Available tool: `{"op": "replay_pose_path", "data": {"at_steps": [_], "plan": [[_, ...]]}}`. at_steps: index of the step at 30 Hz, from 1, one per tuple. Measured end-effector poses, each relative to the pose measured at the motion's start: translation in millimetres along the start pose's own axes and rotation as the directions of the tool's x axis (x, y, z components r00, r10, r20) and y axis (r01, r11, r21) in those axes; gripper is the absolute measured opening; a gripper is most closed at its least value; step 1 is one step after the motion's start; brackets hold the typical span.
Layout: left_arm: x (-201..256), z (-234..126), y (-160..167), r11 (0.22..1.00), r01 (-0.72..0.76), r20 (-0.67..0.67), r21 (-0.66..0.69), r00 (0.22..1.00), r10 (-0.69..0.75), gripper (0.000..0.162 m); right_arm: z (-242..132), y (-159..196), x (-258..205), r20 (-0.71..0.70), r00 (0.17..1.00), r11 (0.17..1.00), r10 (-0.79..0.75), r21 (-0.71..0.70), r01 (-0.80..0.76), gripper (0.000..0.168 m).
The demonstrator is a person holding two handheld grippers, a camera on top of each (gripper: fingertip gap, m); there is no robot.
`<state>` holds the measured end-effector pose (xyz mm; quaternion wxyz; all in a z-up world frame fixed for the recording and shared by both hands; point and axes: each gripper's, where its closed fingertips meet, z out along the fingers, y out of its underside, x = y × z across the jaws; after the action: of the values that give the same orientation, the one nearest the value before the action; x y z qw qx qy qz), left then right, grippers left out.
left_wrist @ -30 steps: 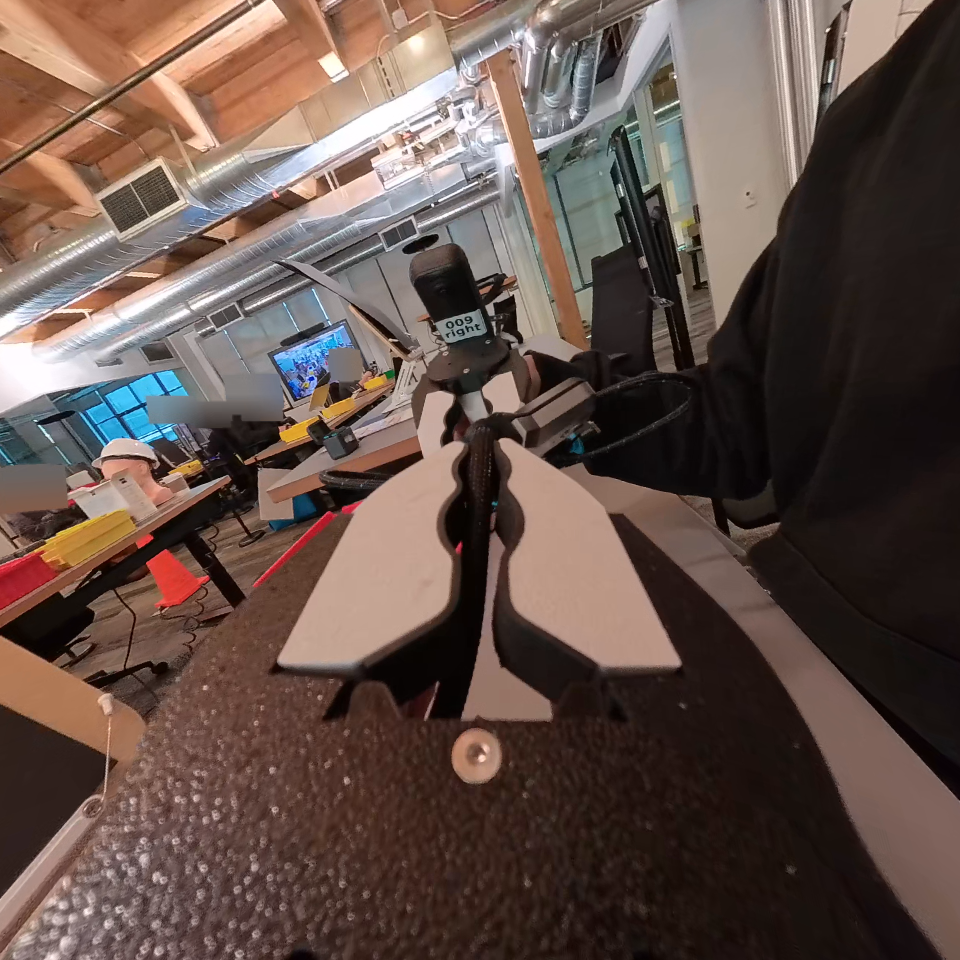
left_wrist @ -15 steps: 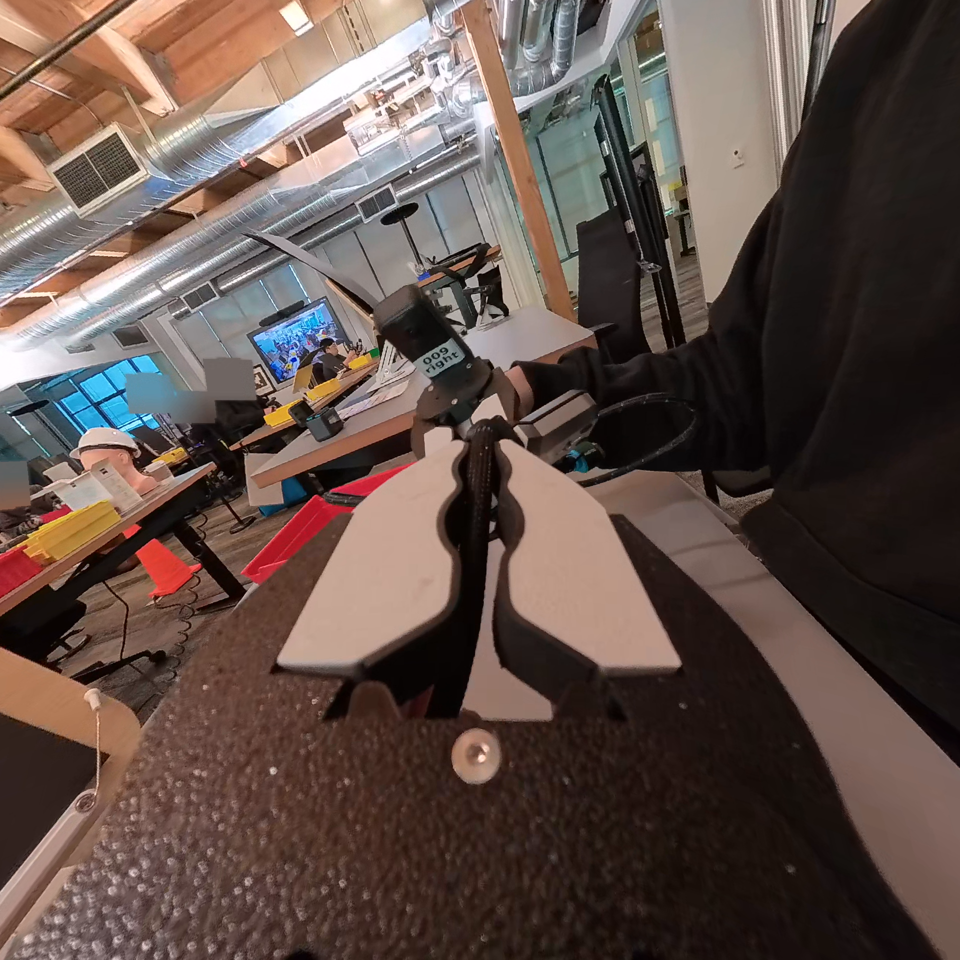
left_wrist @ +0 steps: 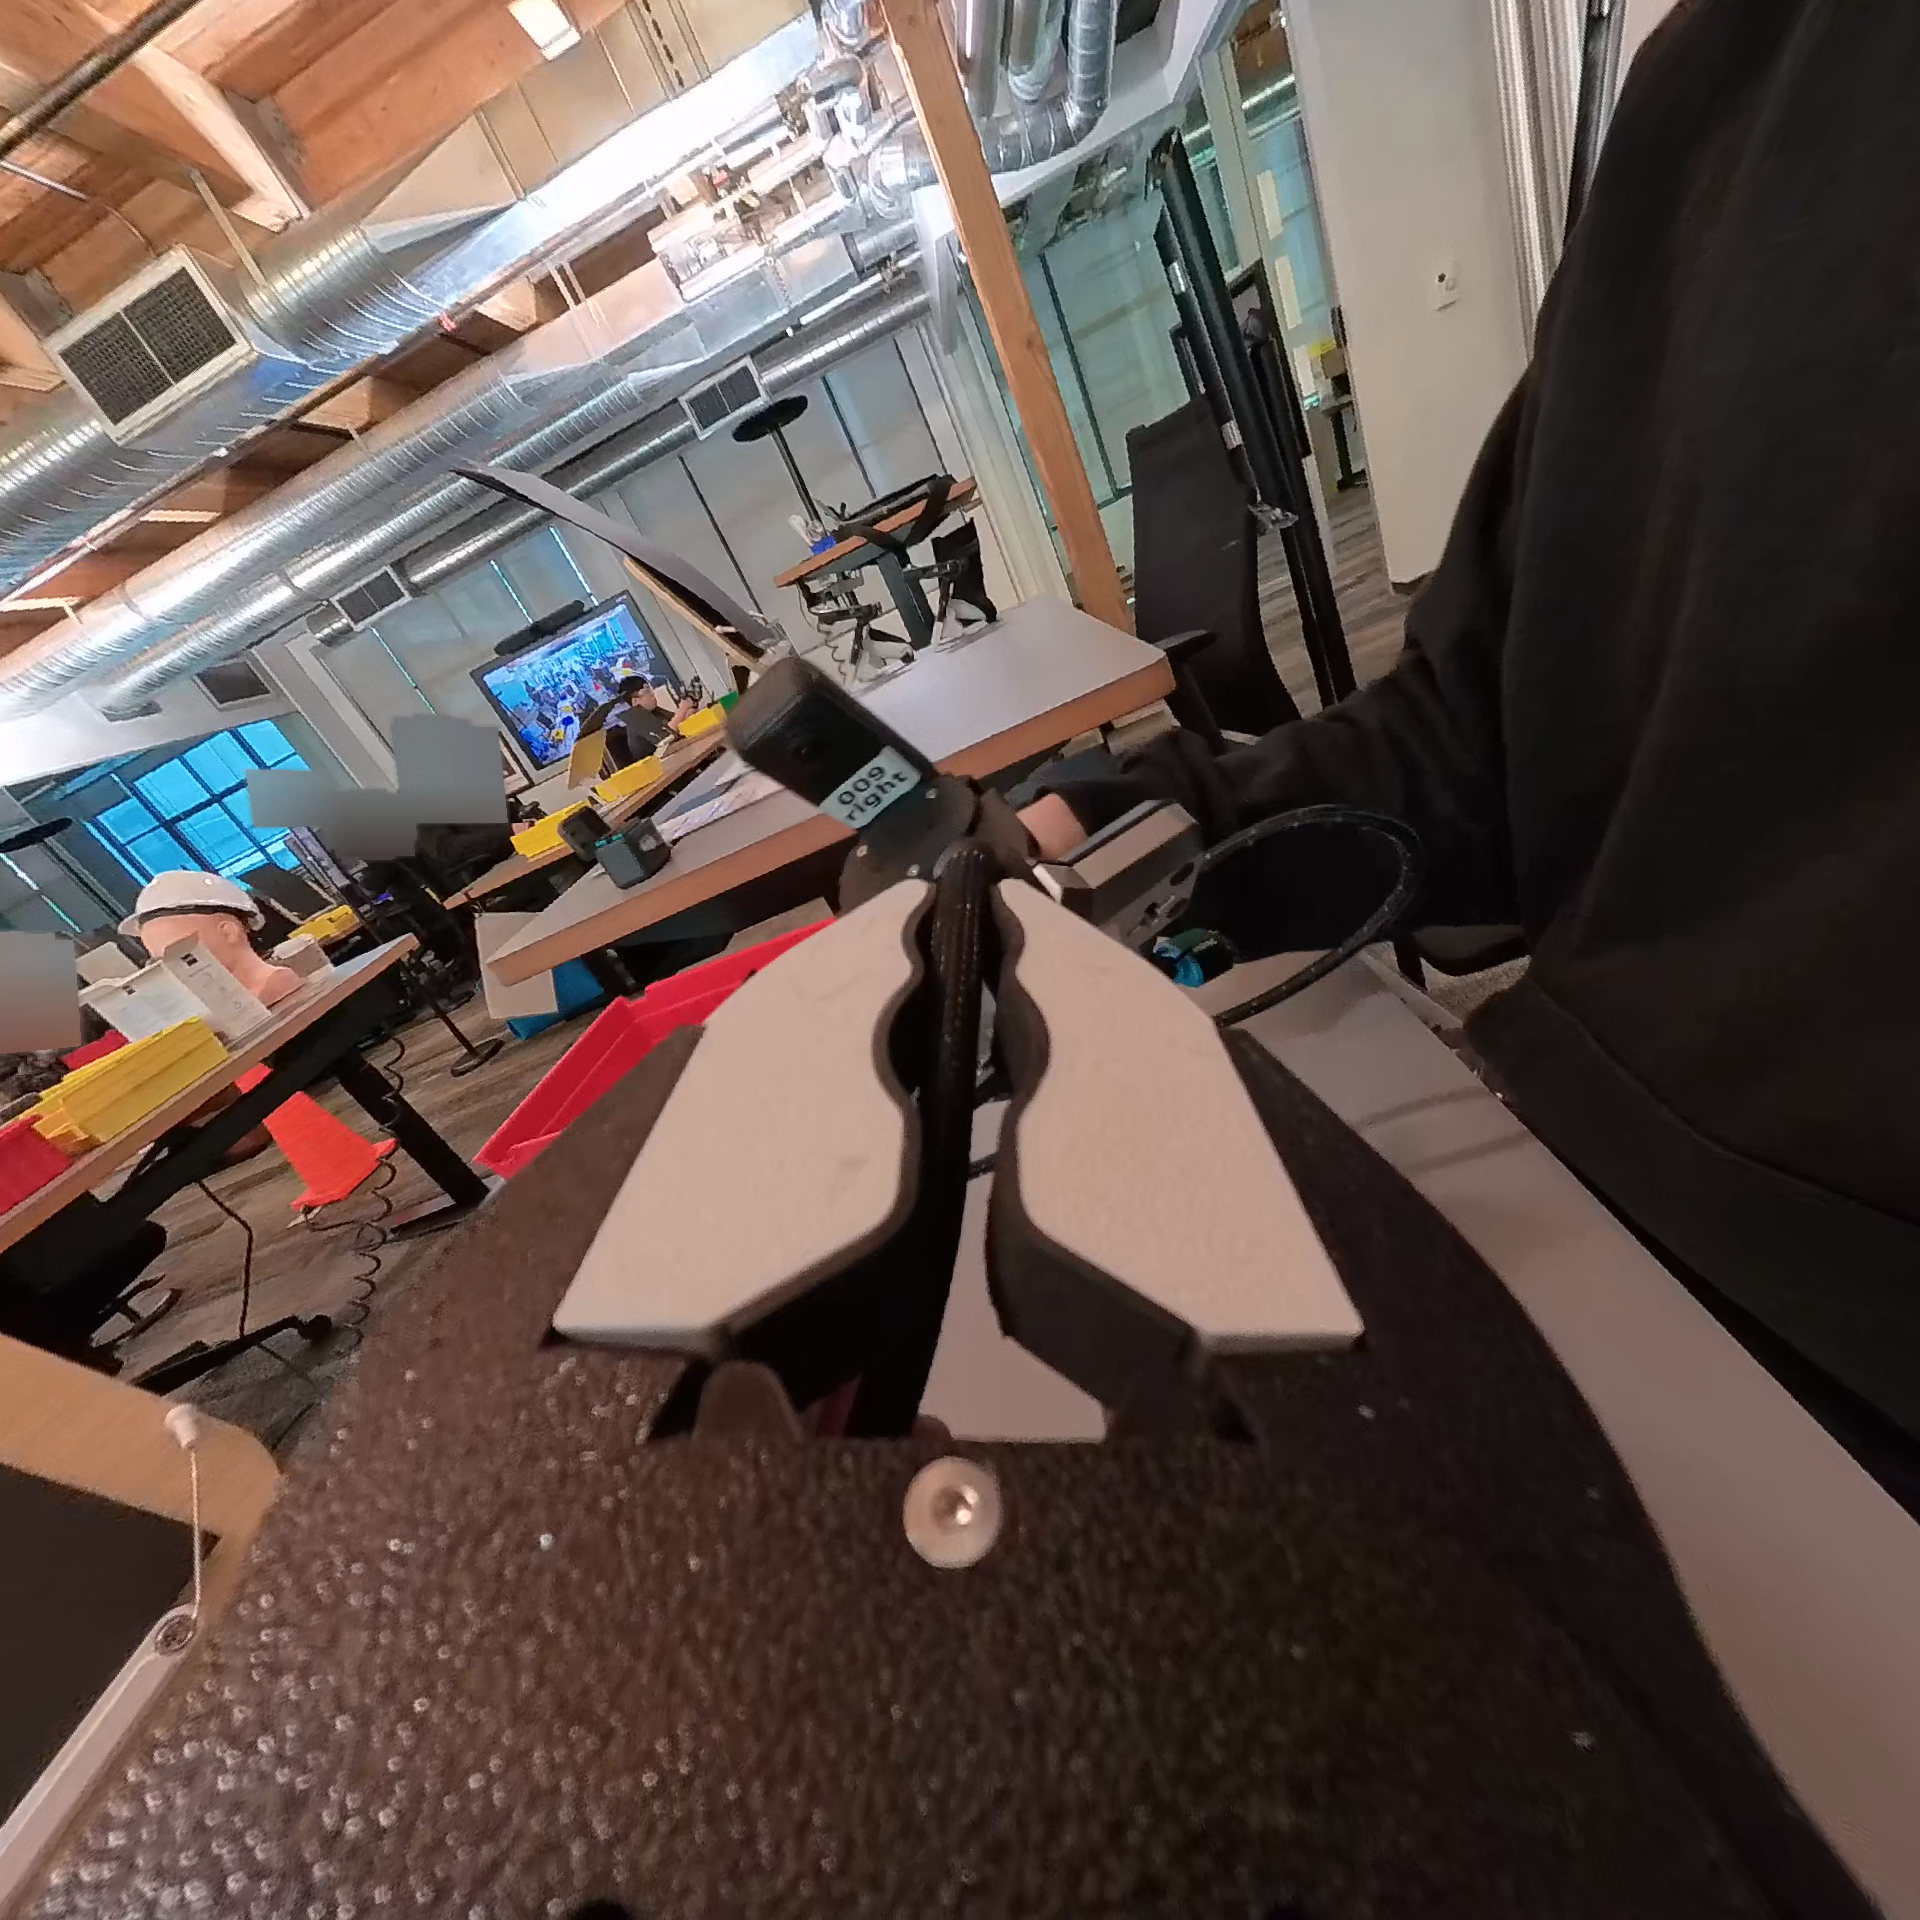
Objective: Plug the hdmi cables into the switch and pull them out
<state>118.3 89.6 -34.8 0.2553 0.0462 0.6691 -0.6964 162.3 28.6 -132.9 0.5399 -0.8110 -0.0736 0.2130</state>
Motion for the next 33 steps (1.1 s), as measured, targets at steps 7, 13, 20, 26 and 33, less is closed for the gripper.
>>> {"op": "replay_pose_path", "data": {"at_steps": [7,13,20,26,33], "plan": [[-19,-13,13,0.998,0.052,0.119,-0.031,0.992,-0.048,0.011,-25,-20,14,-0.329,0.919,0.976,-0.216,-0.104,0.192,0.011],[-11,-8,29,0.983,0.149,0.099,-0.107,0.985,-0.139,0.022,-44,-29,26,-0.497,0.833,0.968,-0.242,-0.182,0.172,0.010],[-11,2,39,0.974,0.152,0.168,-0.171,0.978,-0.123,0.029,-51,-28,30,-0.538,0.805,0.965,-0.250,-0.203,0.164,0.010],[-2,14,48,0.951,0.100,0.116,-0.293,0.991,-0.068,0.022,-54,-34,25,-0.554,0.753,0.930,-0.355,-0.288,0.227,0.010],[-4,24,58,0.961,0.087,0.121,-0.263,0.991,-0.057,0.022,-59,-23,34,-0.522,0.762,0.919,-0.383,-0.298,0.258,0.011]]}}
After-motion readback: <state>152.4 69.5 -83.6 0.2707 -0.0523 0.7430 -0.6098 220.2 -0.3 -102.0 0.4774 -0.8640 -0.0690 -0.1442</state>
